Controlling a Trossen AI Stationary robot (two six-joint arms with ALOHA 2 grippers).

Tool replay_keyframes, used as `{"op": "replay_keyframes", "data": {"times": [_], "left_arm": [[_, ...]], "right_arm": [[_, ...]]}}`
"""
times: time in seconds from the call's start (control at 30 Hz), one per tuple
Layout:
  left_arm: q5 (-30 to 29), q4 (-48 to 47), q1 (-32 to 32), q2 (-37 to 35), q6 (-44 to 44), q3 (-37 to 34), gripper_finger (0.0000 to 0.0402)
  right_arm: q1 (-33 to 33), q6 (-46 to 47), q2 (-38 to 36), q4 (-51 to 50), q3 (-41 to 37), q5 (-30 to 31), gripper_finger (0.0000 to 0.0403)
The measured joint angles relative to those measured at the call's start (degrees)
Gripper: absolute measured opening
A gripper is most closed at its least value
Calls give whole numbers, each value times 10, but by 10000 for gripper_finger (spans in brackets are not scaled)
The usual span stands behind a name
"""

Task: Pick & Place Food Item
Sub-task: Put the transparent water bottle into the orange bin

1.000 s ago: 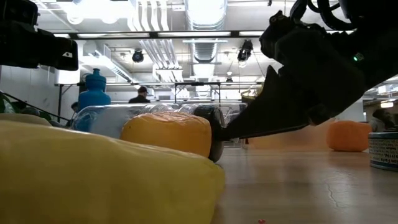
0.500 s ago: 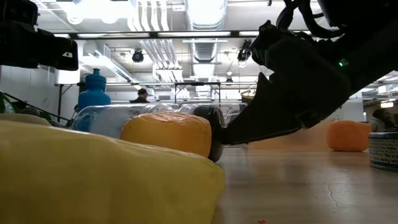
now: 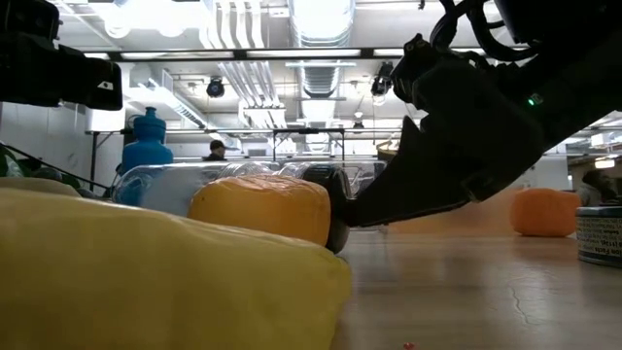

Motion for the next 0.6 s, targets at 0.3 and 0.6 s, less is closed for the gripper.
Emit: {"op": "replay_keyframes", "data": {"times": [0.3, 0.6], "left_arm": [[0, 0, 0, 0, 0, 0, 1], [0, 0, 0, 0, 0, 0, 1]], "right_arm": [[-1, 17, 0, -13, 0, 4, 124], [-1, 17, 0, -12, -1, 6, 100]]}}
